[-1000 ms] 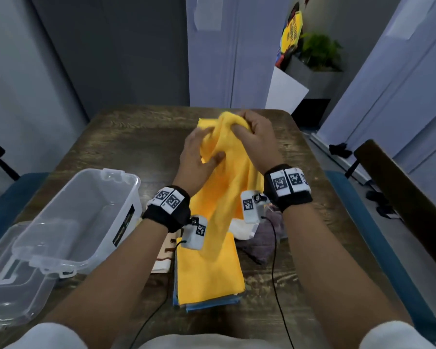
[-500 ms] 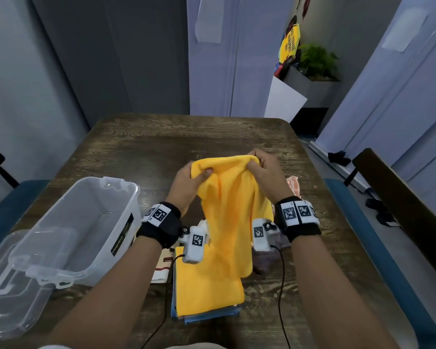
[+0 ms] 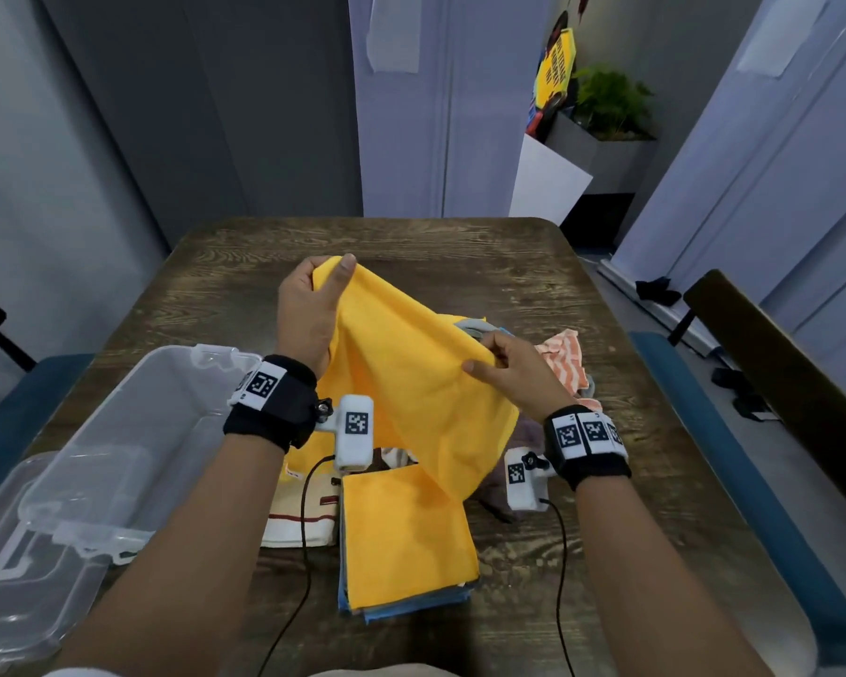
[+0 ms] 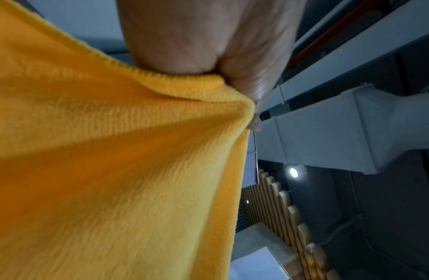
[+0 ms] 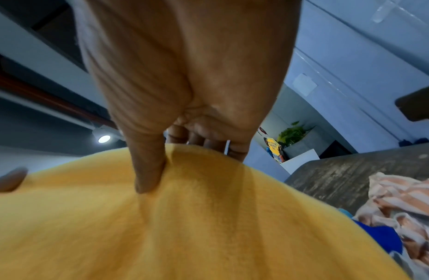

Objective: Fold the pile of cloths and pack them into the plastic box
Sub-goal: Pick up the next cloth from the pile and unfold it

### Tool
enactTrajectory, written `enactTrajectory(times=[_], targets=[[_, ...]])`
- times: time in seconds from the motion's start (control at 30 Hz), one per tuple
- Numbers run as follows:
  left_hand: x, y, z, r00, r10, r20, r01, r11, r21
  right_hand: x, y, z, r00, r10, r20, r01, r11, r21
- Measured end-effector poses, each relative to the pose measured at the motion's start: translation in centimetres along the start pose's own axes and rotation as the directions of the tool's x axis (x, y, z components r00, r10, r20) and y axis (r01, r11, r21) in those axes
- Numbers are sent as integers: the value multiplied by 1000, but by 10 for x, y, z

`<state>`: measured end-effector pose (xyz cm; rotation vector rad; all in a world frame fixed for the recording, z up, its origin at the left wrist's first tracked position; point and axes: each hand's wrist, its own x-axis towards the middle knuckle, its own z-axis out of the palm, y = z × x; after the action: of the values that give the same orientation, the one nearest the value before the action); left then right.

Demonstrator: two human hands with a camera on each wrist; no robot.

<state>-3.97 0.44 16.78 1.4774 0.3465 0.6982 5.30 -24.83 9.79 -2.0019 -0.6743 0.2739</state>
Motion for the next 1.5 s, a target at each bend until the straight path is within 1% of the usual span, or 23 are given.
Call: enactTrajectory(times=[0.1, 0.2, 0.3, 0.37, 0.43, 0.53, 0.57, 0.6, 0.63, 0.7, 0.73, 0.83, 0.87, 0.93, 1.03, 1.17, 1.27, 1.33, 1.4, 1.5], targets=[[6, 2, -13, 998, 5, -68, -7, 1000, -25, -4, 2, -4, 998, 39, 47, -42, 998, 48], [9, 0, -19, 993, 19, -114, -22, 999, -30, -5, 0, -2, 997, 39, 68, -45, 995, 91], [9, -1, -16, 989, 69, -132, -61, 996, 67, -3, 0, 5, 996, 52, 75, -63, 988, 144], [13, -1, -15, 979, 91, -181, -74, 992, 102, -4, 0, 11, 994, 55, 94, -71, 982, 177], [19, 1, -17, 962, 91, -256, -58, 990, 130, -8, 1, 14, 995, 57, 82, -77, 962, 261], [29, 5, -26, 930, 84, -358, -34, 989, 143, -14, 3, 10, 995, 86, 45, -97, 882, 461], [31, 6, -29, 923, 81, -377, -30, 990, 140, -16, 5, 8, 995, 77, 65, -99, 877, 470], [33, 7, -31, 917, 79, -390, -26, 990, 140, -17, 5, 6, 992, 64, 113, -107, 890, 444], [34, 8, -32, 914, 79, -397, -24, 990, 142, -18, 3, 5, 981, 55, 188, -128, 907, 401], [35, 7, -30, 915, 77, -396, -27, 991, 131, -18, 5, 6, 937, 82, 340, -194, 930, 312], [35, 6, -29, 914, 77, -397, -29, 992, 125, -18, 7, 6, 915, 102, 391, -221, 936, 273], [34, 4, -30, 914, 91, -396, -38, 990, 139, -18, 12, 11, 860, 159, 484, -265, 951, 158], [36, 2, -31, 916, 99, -388, -45, 988, 145, -18, 13, 12, 854, 170, 492, -269, 953, 137], [39, 0, -34, 925, 105, -366, -58, 989, 136, -18, 16, 12, 878, 177, 445, -269, 951, 152], [41, 1, -36, 929, 121, -351, -88, 990, 109, -13, 23, 10, 933, 221, 285, -281, 941, 188], [46, 1, -37, 924, 176, -341, -129, 979, 155, -8, 19, 3, 970, 226, 88, -243, 918, 314], [51, -3, -38, 920, 190, -343, -110, 965, 238, -6, 19, -2, 966, 251, -57, -217, 914, 344], [52, -12, -39, 933, 157, -323, -53, 950, 309, -5, 28, -2, 948, 297, -113, -232, 890, 392], [49, -25, -40, 950, 109, -294, 8, 929, 371, -6, 37, 2, 927, 358, -111, -274, 850, 451], [34, -42, -29, 970, 68, -232, 55, 873, 485, -11, 45, 14, 906, 413, -95, -324, 820, 471]])
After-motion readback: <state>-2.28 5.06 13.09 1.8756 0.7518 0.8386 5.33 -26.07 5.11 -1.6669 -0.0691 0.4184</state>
